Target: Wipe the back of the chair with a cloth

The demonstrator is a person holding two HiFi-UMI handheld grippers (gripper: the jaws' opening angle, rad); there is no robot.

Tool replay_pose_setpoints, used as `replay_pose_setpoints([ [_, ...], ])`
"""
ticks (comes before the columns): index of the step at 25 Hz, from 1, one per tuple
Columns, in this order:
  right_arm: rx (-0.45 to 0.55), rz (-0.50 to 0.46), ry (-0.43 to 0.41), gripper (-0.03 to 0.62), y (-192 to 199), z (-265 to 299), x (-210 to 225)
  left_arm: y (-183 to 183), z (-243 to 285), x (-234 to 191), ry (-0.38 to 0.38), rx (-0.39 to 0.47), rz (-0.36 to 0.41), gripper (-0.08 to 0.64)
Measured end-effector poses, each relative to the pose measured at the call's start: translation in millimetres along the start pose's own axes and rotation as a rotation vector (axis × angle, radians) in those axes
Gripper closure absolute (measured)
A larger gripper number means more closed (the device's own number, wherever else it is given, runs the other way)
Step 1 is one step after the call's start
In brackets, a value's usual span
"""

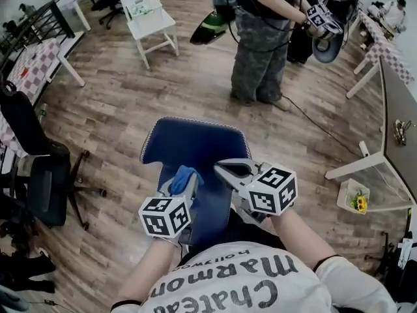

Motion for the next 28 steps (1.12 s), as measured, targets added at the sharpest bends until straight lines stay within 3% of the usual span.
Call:
replay_pose_setpoints([
  [4, 0.088, -0.083, 0.047, 0.580, -40.3, -19.4, -47.7, -32.0, -83.7, 17.3, 0.120, 0.178, 0.030, 0.522],
  [8, 0.344, -0.032, 0.001, 0.580, -78.7, -61.5, -107.1, -51.6, -161.9, 41.1, 0.216, 0.309, 0.122, 0.522],
  [11, 0.496, 0.018, -0.061, 0.580, -92.7, -94.5, -145.9, -54.5, -202.2, 59.1, 0.240, 0.363, 0.150, 0.522],
  [15, 0.569, -0.100, 0.024, 0.580, -95.1, -127.7, -183.4, -49.3, -241.2, 93.3, 0.247, 0.449, 0.172, 0.522],
  [19, 0.570, -0.171, 0.014, 0.580, -93.0, -145.3, -198.2, -40.7, -255.5, 114.3, 0.215, 0.491, 0.206, 0.522],
  [28, 0.398, -0.255, -0.023, 0.580, -42.4, -162.4, -180.8, -3.6, -253.0, 165.0, 0.123, 0.622, 0.137, 0.522],
])
Point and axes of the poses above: the fingertips, and each gripper's own axes: z forward along the fingers, x to its right, y out of its underside, the point moved 7 cm from there along -z, backward along the fingers, and after that the axes turned 12 degrees about -x, right-handed, at the moved point
